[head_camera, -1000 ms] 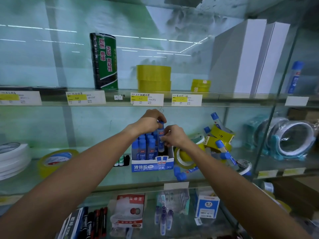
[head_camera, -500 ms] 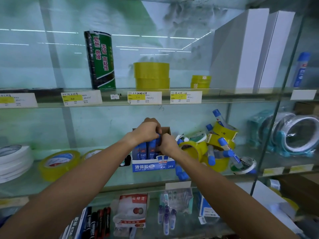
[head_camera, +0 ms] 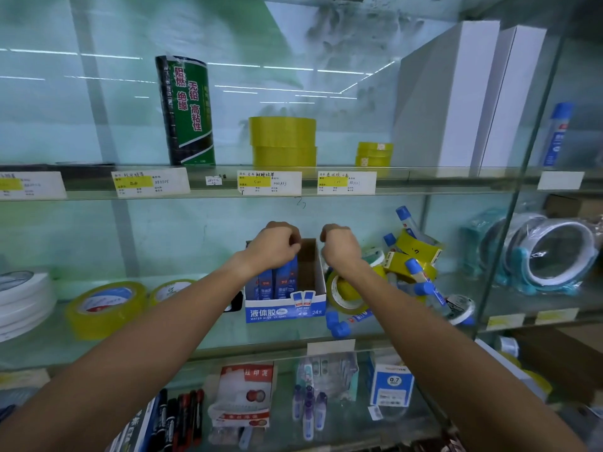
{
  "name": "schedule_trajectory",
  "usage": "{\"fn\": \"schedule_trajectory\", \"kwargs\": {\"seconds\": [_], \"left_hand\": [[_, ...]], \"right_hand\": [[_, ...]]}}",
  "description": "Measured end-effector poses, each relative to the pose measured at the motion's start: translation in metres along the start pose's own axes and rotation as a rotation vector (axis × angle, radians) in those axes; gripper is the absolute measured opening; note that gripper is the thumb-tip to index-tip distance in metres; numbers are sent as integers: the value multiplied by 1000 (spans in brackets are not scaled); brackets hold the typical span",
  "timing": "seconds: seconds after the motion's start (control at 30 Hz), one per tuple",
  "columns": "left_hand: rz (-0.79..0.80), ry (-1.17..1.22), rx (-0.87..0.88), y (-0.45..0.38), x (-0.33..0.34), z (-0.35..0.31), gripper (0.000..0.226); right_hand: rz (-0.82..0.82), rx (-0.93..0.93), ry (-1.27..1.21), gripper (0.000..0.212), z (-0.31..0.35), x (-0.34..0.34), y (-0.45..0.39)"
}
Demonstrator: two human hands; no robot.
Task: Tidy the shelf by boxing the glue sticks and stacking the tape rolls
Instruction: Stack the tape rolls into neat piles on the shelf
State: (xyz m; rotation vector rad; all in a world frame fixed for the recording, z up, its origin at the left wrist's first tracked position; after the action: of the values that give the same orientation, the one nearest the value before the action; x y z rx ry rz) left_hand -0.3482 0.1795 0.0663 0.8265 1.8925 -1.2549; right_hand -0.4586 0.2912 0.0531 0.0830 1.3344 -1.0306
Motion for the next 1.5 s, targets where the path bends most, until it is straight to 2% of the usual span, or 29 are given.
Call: {"fn": "schedule_trajectory", "kwargs": {"seconds": [0.07,0.17,0.23,0.3,0.5,0.6,0.67,0.77,0.9,1.0,1.13,1.27,1.5], "left_hand": [[-29,33,-6,4,-2,-1,15],[-45,67,-16,9,-6,-1,16],[-41,85,-32,10,-8,0,16],[-38,100,-43,12,-10,-1,16],[-38,110,-41,18,-11,-7,15],[-72,122,-24,19,-9,-12,15],[-105,139,-27,19,-9,-16,16],[-154,174,-65,18,-9,-21,21],[-157,243,-113,15,-13,-30,34],[-171,288,-121,16,-18,-33,37],[-258,354,-180,25,-32,-23,22],[-202,495,-264,39,-40,6,24],[-192,593,-342,77,-66,66,29]], "right_hand": [[80,-12,107,37,-12,-2,-9],[314,-44,254,55,-20,-1,-16],[420,-31,252,51,-21,0,-17],[459,10,191,37,-19,1,-18],[320,70,26,30,-21,-9,-25],[214,19,-24,35,-31,-21,-25],[78,-37,5,39,-38,-29,-21],[-179,-124,-88,39,-42,-41,-14],[-329,-138,-251,26,-33,-57,-4],[-315,-133,-383,25,-18,-62,-1],[-239,-174,-443,22,6,-63,8],[-148,-177,-540,18,31,-56,16],[-5,-146,-690,15,92,-26,15]]}}
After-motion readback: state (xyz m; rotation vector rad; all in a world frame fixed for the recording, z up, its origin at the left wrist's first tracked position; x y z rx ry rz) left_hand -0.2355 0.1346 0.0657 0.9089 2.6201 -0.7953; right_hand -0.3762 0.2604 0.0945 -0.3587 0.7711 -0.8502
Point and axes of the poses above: each hand's wrist, its own y-axis away from the middle knuckle, its own x-axis out of the palm, z = x × y, the point moved 2 cm from there along -y, towards the middle knuckle, and after that the axes turned 6 degrees about -x, right-handed, at the moved point
